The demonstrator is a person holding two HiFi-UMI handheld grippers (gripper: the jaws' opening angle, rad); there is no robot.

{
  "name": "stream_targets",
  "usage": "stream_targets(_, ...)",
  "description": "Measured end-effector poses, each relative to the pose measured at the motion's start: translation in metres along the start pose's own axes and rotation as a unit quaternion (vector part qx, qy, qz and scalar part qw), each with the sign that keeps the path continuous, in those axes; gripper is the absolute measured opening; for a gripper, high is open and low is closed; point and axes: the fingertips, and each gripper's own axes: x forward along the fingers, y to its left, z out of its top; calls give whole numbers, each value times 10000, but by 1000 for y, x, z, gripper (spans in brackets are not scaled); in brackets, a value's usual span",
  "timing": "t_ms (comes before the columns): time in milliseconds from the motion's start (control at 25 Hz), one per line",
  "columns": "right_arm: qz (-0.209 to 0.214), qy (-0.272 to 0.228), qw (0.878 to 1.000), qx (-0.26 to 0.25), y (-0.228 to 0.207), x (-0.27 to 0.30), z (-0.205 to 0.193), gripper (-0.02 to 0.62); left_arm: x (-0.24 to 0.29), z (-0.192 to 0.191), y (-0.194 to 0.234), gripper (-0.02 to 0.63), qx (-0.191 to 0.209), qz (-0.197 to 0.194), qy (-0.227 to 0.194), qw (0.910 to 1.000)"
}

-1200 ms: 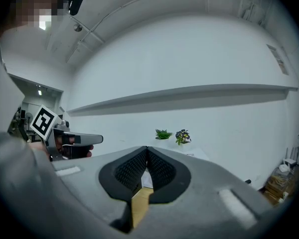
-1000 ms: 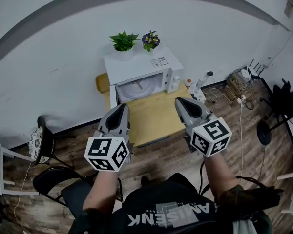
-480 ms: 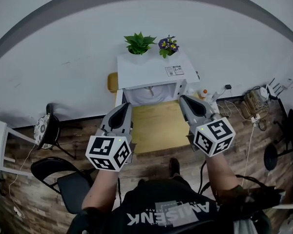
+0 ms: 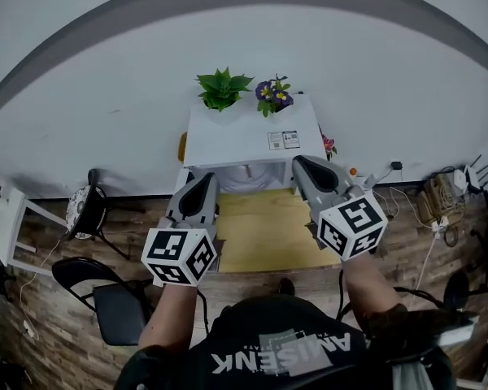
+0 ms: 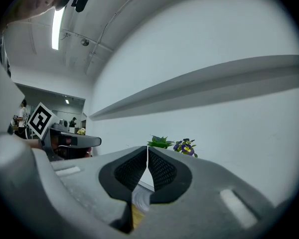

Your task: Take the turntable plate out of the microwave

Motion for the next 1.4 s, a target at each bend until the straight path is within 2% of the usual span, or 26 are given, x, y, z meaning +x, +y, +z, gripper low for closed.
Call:
stream_targets(120,176,-31,9998,-18,-17,2,3,15,16,2,-7,2,60,130,-23,9999)
stream_targets(280,330,-64,9994,-43,-30,9,4,21,29,-3,-9,2,-102,89,30,9999)
stream_targets(400,334,-33,9994,-59,-31,18,2,30,35,-2,-3,2,-54,19,-7,10000)
stream_targets(480,326,-24,9995,-2,-30,25,1,47,38,-2,4,102,-14,-27,-2,10000)
stream_targets(680,310,-58,9994,147,-29,36,-1,131,44,-7,17,147,31,-66,27,10000)
stream_targets(760,288,-98,9993,231,-31,40,-4,193,46,-15,22,172,-36,-100,88,9999)
stream_targets(920,231,47,9989,401,-39,48,-22,259,48,-31,35,196,-323,1,157,9994)
stream_targets(1160,207,354,9951,905,-49,57,-58,274,58,-66,38,196,-584,-29,445,9973)
stream_targets(1280,285,679,9894,1253,-51,60,-88,275,64,-92,37,196,-1117,-159,656,9915)
stream_targets(1400,204,898,9826,1614,-56,60,-119,275,70,-121,38,204,-1831,-259,798,9795)
